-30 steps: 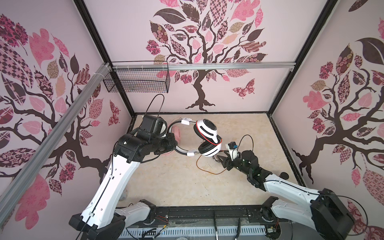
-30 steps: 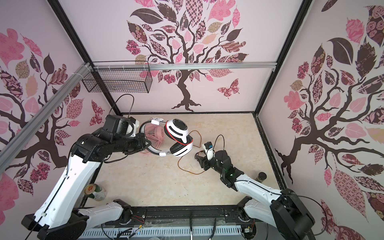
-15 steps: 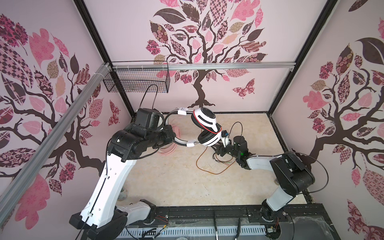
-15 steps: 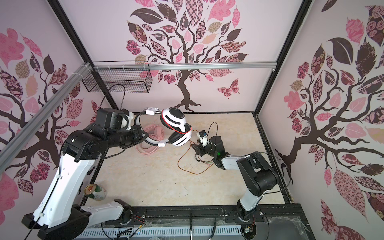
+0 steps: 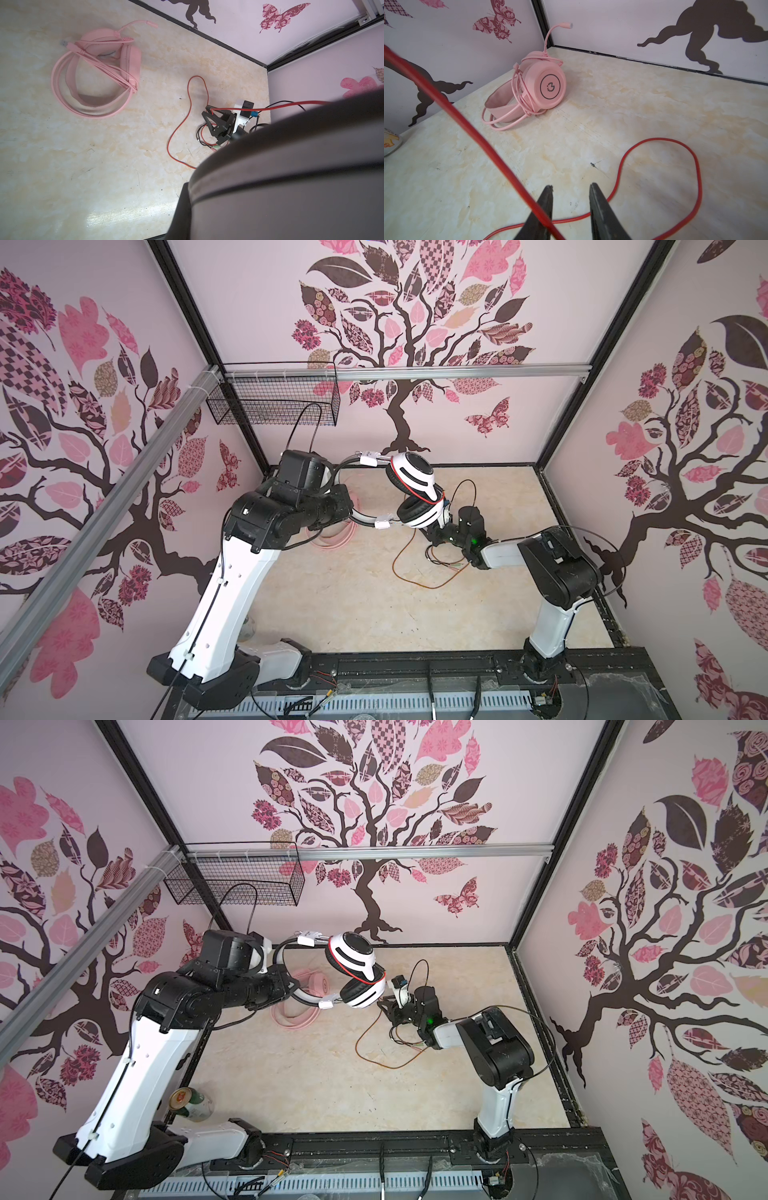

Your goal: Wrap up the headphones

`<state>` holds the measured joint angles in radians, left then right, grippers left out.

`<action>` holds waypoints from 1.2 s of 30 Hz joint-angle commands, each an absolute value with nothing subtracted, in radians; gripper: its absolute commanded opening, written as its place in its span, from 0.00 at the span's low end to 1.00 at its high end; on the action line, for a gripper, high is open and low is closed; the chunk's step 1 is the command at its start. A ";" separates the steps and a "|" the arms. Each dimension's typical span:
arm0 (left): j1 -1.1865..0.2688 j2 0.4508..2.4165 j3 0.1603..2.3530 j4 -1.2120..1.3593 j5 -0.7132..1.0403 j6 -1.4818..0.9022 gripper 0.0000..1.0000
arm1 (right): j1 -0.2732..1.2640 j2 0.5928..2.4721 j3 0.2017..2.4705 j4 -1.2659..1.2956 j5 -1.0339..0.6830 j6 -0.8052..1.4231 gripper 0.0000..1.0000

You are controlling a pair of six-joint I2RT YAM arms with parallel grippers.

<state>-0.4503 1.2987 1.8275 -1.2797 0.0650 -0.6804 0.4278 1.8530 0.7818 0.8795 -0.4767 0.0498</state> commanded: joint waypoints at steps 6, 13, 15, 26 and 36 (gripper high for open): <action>-0.443 1.312 1.904 -1.189 0.078 -0.722 0.00 | 0.426 1.833 0.739 0.921 -0.605 0.140 0.08; -0.440 1.290 1.823 -1.102 0.068 -0.808 0.00 | 0.544 1.636 0.658 0.698 -0.568 0.078 0.00; -0.440 1.283 1.777 -1.080 0.057 -0.825 0.00 | 0.606 1.556 0.655 0.550 -0.509 0.032 0.00; -0.440 1.263 1.533 -1.052 -0.136 -0.854 0.00 | 0.877 1.116 0.633 0.016 -0.257 -0.028 0.00; -0.440 1.256 1.427 -1.017 -0.187 -0.885 0.00 | 1.107 1.069 0.815 -0.327 -0.164 -0.067 0.00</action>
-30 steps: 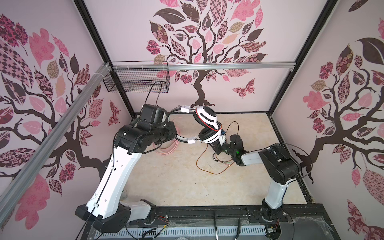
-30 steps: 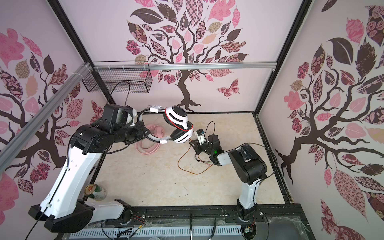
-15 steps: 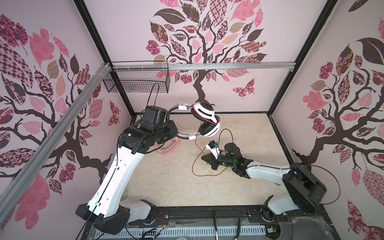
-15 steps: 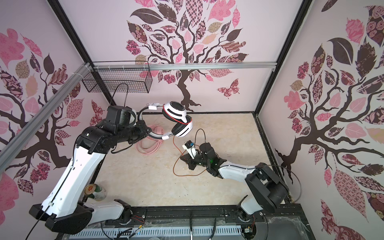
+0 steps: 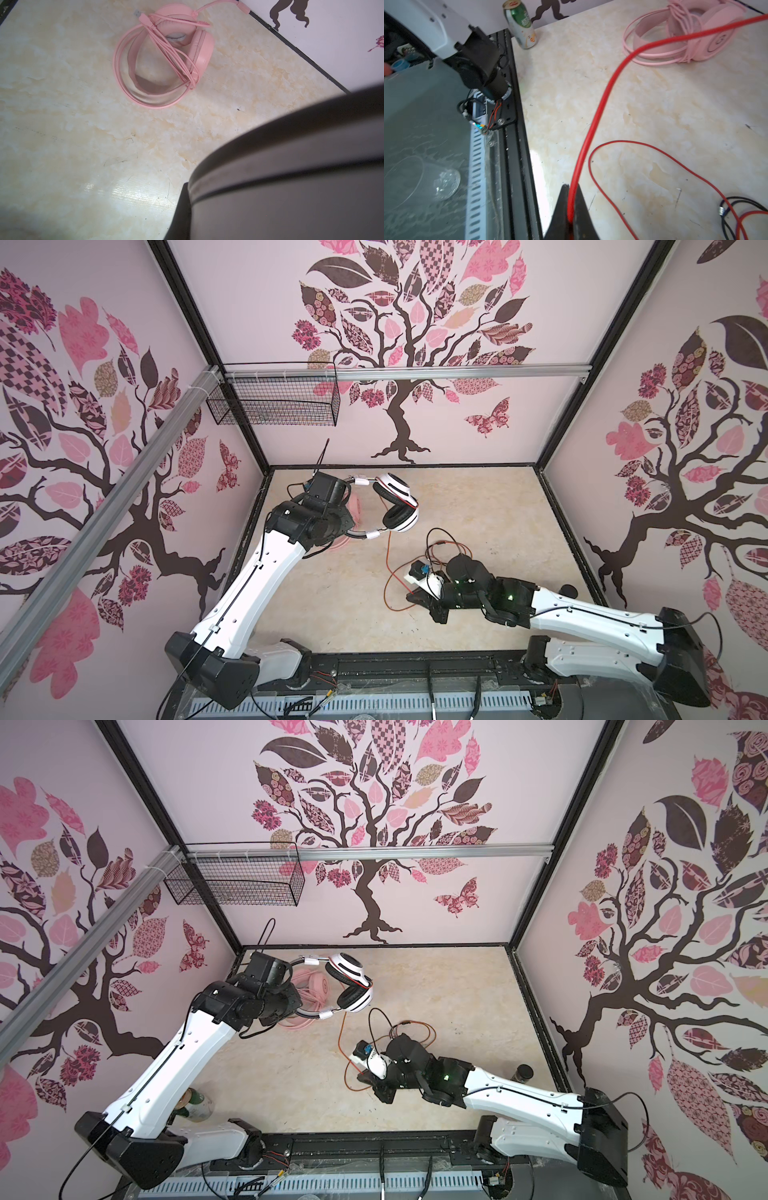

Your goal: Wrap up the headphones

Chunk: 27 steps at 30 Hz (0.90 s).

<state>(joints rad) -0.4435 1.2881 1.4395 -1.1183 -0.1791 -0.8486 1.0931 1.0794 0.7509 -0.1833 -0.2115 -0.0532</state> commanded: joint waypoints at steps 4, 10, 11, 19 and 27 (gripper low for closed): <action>-0.440 1.251 1.401 -1.021 -0.204 -0.889 0.00 | 1.108 1.052 0.889 -0.408 -0.143 -0.094 0.00; -0.443 1.253 1.371 -1.056 -0.228 -0.874 0.00 | 1.108 1.060 1.054 -0.552 -0.035 -0.160 0.00; -0.445 1.255 1.368 -1.068 -0.241 -0.870 0.00 | 1.108 1.061 1.078 -0.567 -0.022 -0.169 0.00; -0.510 1.278 1.364 -1.155 -0.384 -0.852 0.00 | 1.108 1.117 1.257 -0.660 0.005 -0.236 0.00; -0.592 1.295 1.391 -1.210 -0.467 -0.759 0.00 | 1.108 1.183 1.422 -0.706 0.107 -0.328 0.00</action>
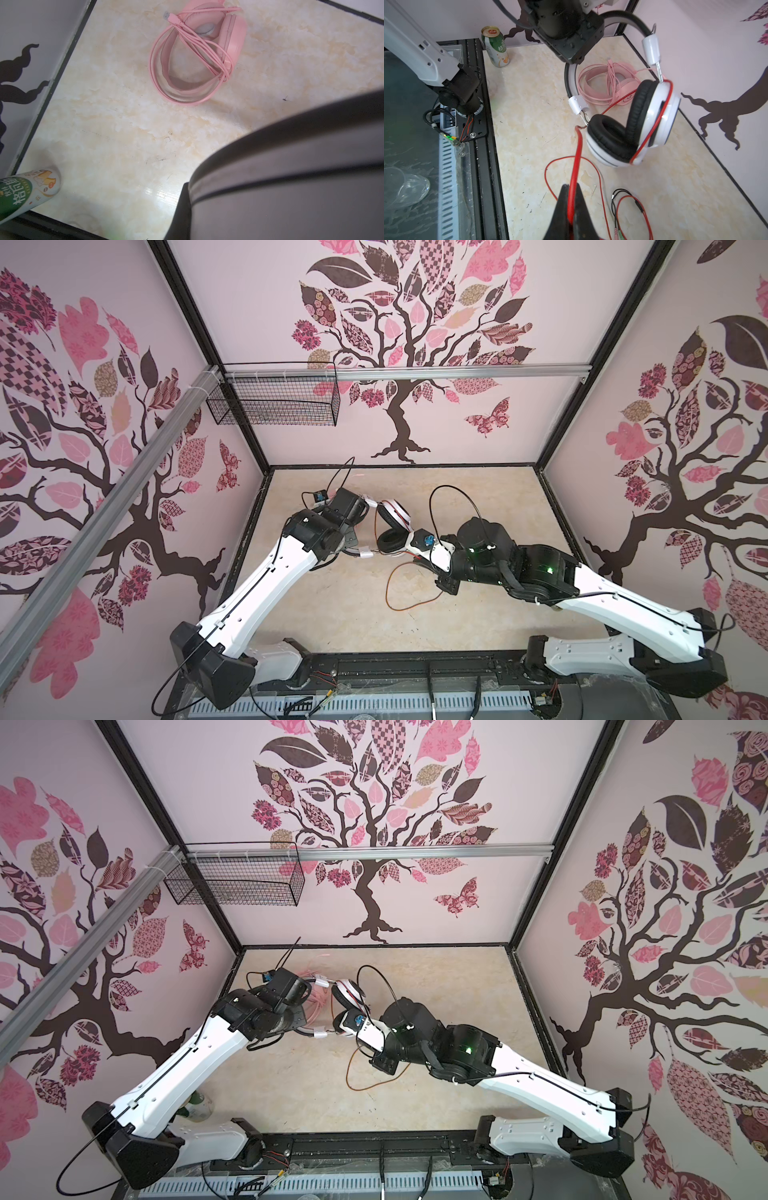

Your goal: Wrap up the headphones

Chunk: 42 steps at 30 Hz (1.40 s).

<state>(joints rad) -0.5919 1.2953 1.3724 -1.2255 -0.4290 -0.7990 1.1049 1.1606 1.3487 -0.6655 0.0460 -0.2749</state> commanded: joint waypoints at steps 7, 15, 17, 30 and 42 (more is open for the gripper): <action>-0.618 1.239 1.353 -1.152 -0.306 -0.529 0.00 | 1.108 1.190 1.443 -0.654 0.255 -0.408 0.00; -0.726 1.187 1.353 -1.192 -0.228 -0.434 0.00 | 1.023 1.187 1.403 -0.568 0.231 -0.427 0.00; -0.778 1.188 1.357 -1.213 -0.250 -0.431 0.00 | 0.985 1.186 1.405 -0.561 0.211 -0.419 0.00; -0.832 1.109 1.375 -1.235 -0.206 -0.481 0.00 | 0.824 1.152 1.258 -0.438 0.096 -0.274 0.00; -0.754 1.066 1.461 -1.206 -0.001 -0.515 0.00 | 0.585 1.087 0.891 -0.047 -0.355 -0.036 0.23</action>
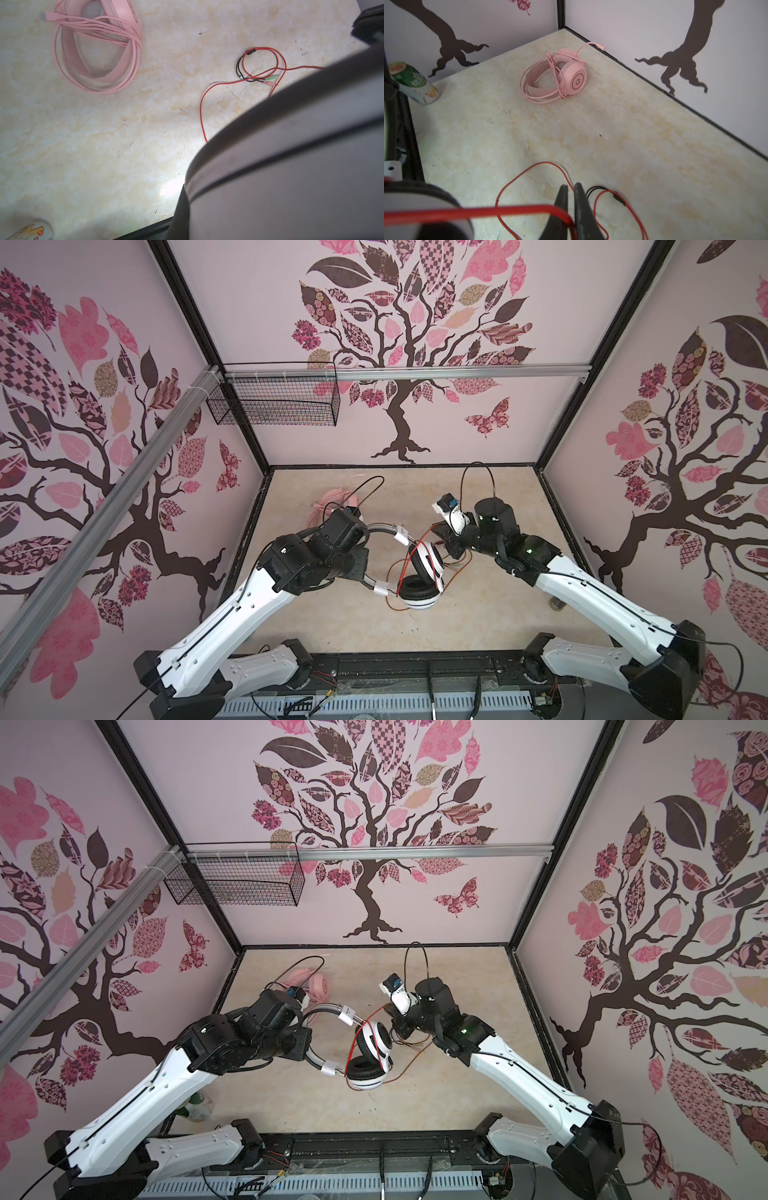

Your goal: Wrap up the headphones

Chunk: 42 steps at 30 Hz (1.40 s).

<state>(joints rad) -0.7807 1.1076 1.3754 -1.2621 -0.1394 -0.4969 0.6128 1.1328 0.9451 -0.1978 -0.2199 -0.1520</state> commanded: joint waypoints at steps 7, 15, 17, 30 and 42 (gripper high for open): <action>-0.644 1.116 1.536 -1.206 0.081 -0.527 0.00 | 0.584 1.054 0.666 0.168 -0.457 0.079 0.47; -0.639 1.237 1.721 -1.253 -0.034 -0.568 0.00 | 0.583 1.032 0.453 0.368 -0.419 0.207 0.55; -0.637 1.263 1.766 -1.264 -0.053 -0.572 0.00 | 0.583 1.069 0.431 0.431 -0.432 0.249 0.55; -0.623 1.313 1.840 -1.246 -0.057 -0.571 0.00 | 0.583 1.589 0.506 0.974 -0.472 0.618 0.52; -0.613 1.295 1.822 -1.254 -0.048 -0.582 0.00 | 0.583 1.961 0.703 1.155 -0.467 0.687 0.43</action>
